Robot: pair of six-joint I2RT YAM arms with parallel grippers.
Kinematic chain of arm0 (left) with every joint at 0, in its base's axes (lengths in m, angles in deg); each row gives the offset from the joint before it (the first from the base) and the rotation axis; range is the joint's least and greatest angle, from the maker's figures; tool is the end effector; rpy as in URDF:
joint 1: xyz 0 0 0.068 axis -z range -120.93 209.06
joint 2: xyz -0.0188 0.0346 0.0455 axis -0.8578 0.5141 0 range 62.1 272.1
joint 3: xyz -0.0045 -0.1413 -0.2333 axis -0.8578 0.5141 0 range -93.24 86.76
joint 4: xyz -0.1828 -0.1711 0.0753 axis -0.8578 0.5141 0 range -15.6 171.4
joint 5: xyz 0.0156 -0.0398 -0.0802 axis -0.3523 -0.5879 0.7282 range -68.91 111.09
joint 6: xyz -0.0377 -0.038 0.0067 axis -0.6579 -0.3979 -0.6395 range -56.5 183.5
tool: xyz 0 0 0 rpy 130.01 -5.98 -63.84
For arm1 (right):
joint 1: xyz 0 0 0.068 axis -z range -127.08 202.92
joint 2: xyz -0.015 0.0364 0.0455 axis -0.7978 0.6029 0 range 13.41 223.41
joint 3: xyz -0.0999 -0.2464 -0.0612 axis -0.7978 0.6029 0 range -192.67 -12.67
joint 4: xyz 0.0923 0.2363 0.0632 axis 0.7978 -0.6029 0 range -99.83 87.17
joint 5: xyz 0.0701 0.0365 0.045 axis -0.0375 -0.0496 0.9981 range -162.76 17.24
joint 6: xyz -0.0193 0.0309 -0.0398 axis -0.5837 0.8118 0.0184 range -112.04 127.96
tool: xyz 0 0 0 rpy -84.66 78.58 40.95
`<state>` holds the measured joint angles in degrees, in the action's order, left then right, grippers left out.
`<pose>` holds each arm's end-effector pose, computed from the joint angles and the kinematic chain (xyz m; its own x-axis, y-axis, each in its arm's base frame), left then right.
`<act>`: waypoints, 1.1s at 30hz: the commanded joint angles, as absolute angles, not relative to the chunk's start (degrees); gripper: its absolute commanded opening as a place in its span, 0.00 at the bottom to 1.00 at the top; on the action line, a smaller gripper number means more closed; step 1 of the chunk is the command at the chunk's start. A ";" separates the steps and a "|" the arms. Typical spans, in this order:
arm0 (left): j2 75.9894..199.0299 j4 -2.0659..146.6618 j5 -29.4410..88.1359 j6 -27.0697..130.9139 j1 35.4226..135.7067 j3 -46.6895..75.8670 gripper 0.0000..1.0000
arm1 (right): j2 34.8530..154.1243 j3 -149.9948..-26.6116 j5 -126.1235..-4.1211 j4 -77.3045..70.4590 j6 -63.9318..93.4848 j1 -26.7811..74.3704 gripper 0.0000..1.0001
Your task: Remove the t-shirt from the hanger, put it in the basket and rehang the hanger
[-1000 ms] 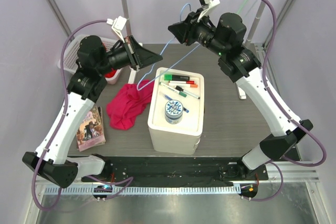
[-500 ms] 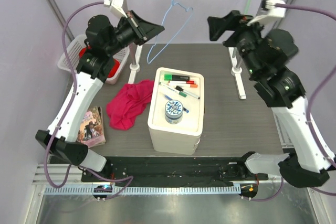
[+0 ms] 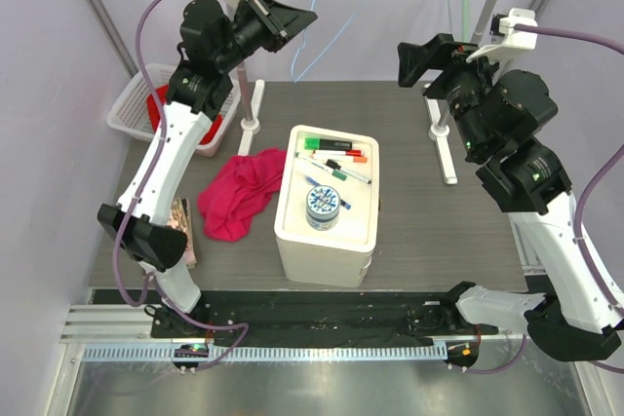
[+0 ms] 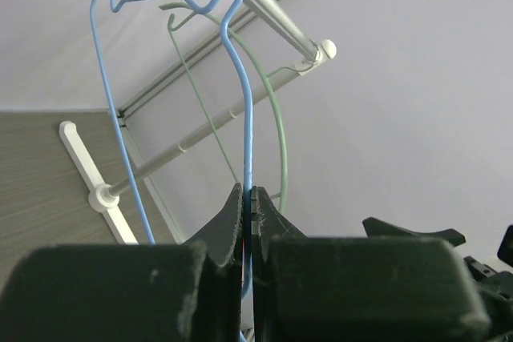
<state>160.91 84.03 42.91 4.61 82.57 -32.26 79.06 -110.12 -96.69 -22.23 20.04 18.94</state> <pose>0.3385 -0.1615 0.5350 -0.5168 -0.6420 -0.5663 0.5086 0.3018 -0.8064 0.1672 0.0953 0.5570 0.1359 0.3222 -0.9369 -0.2156 0.9326 0.2894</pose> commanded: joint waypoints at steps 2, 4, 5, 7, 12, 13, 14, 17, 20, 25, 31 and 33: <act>162.12 82.49 41.04 1.36 82.62 -33.39 0.00 | 77.66 -109.53 -97.64 -19.97 19.12 18.82 0.92; 161.08 82.49 40.86 1.01 82.62 -31.55 0.00 | 77.39 -109.26 -97.64 -19.79 19.30 18.82 0.92; 160.72 82.49 40.86 1.19 82.79 -30.85 0.00 | 77.31 -109.17 -97.64 -19.70 19.21 18.82 0.91; 159.49 82.49 39.90 1.36 82.88 -28.30 0.00 | 77.39 -109.09 -97.46 -19.53 19.39 18.82 0.92; 157.38 84.77 39.63 3.73 82.88 -26.45 0.07 | 78.01 -108.91 -95.97 -19.35 20.27 18.82 0.91; 156.94 84.69 39.81 4.17 82.88 -25.66 0.14 | 78.09 -108.91 -95.88 -19.26 20.53 18.82 0.91; 155.72 84.68 39.89 4.70 82.88 -25.05 0.23 | 78.18 -108.82 -95.79 -19.35 20.53 18.82 0.91; 151.60 87.39 37.53 10.05 82.88 -23.37 0.52 | 78.01 -108.47 -95.70 -19.44 20.53 18.82 0.91; 146.68 93.79 32.98 17.78 82.80 -23.02 0.62 | 77.83 -108.21 -95.70 -19.35 20.35 18.82 0.91; 137.09 100.33 24.35 30.16 82.80 -16.45 0.87 | 78.09 -107.68 -94.04 -19.18 21.14 18.82 0.91; 129.26 106.47 7.49 37.40 82.80 -1.67 0.91 | 78.88 -106.27 -92.01 -18.30 23.17 18.82 0.90; 129.08 109.99 0.48 36.26 82.71 2.53 0.94 | 79.32 -106.27 -91.31 -18.12 23.60 18.82 0.90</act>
<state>127.38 101.12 16.73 31.65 82.68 -4.57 78.71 -106.51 -93.12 -21.26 21.94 18.94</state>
